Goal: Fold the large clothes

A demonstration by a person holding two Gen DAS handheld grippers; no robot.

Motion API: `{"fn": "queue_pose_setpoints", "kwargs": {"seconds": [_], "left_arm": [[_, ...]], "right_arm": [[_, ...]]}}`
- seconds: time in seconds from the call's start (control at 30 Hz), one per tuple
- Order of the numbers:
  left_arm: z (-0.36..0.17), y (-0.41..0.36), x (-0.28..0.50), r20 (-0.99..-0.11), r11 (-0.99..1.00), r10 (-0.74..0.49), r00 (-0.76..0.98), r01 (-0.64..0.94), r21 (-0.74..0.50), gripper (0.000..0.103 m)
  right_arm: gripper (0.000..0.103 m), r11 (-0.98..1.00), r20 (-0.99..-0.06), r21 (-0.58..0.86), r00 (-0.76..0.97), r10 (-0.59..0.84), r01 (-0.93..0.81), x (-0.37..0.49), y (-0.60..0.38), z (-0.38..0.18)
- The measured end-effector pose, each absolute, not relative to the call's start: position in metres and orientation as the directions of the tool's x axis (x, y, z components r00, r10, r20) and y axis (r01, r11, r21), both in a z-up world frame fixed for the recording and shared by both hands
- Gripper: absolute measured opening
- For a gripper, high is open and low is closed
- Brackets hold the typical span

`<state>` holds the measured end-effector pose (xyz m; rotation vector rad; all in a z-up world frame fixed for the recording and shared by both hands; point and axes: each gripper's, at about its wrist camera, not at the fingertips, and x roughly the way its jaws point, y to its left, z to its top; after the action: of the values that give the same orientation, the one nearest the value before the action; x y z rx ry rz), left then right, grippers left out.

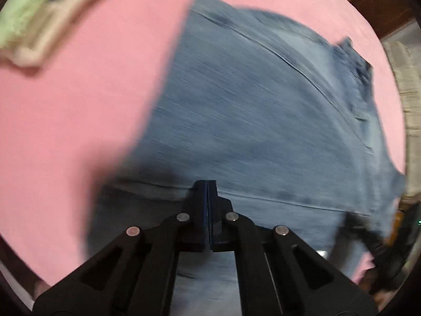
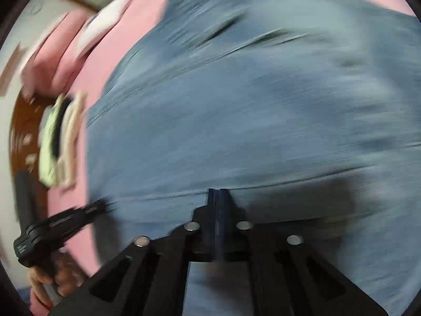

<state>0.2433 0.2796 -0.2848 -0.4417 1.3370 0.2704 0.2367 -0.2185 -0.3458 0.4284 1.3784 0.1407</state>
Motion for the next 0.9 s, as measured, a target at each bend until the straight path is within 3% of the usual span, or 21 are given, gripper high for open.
{"fn": "queue_pose_setpoints", "kwargs": {"seconds": [0.07,0.17,0.27,0.33,0.4,0.47,0.53,0.6,0.77,0.83,0.9], "left_arm": [[-0.283,0.293,0.234,-0.977,0.892,0.039,0.211,-0.447,-0.061,0.001],[-0.284,0.300,0.228,-0.970,0.900,0.029,0.240,-0.429,-0.079,0.001],[-0.270,0.278,0.231,-0.961,0.929,0.047,0.274,-0.366,-0.059,0.001],[-0.254,0.253,0.237,-0.936,0.949,-0.073,0.344,-0.266,-0.171,0.001],[-0.249,0.223,0.251,-0.921,0.950,-0.194,0.337,-0.169,-0.262,0.001],[-0.254,0.199,0.267,-0.919,0.954,-0.233,0.317,-0.109,-0.279,0.001],[-0.267,0.180,0.285,-0.927,0.967,-0.220,0.303,-0.059,-0.249,0.001],[-0.280,0.179,0.308,-0.930,0.975,-0.198,0.311,-0.038,-0.220,0.001],[-0.301,0.224,0.348,-0.903,0.977,-0.125,0.410,-0.108,-0.184,0.001],[-0.295,0.243,0.355,-0.892,0.987,0.003,0.452,-0.146,-0.071,0.001],[-0.295,0.264,0.361,-0.877,0.983,0.109,0.468,-0.181,0.025,0.001]], "right_arm": [[0.000,0.923,-0.937,0.314,0.229,0.263,0.223,0.228,-0.264,-0.344],[0.000,0.899,-0.918,0.361,0.261,0.297,0.247,0.216,-0.299,-0.337],[0.000,0.958,-0.936,0.228,0.310,0.166,0.176,0.218,-0.267,-0.315],[0.000,0.936,-0.878,0.342,0.381,0.289,0.079,0.219,-0.243,-0.301],[0.000,0.855,-0.813,0.519,0.318,0.488,0.016,0.227,-0.213,-0.307],[0.000,0.780,-0.754,0.625,0.232,0.614,-0.034,0.235,-0.176,-0.319],[0.000,0.759,-0.741,0.638,0.164,0.651,-0.128,0.244,-0.143,-0.330],[0.000,0.781,-0.765,0.599,0.163,0.623,-0.175,0.263,-0.128,-0.345],[0.000,0.827,-0.799,0.560,0.235,0.554,-0.044,0.329,-0.167,-0.375],[0.000,0.876,-0.833,0.483,0.310,0.459,0.003,0.340,-0.194,-0.371],[0.000,0.944,-0.895,0.309,0.371,0.248,0.114,0.341,-0.234,-0.364]]}}
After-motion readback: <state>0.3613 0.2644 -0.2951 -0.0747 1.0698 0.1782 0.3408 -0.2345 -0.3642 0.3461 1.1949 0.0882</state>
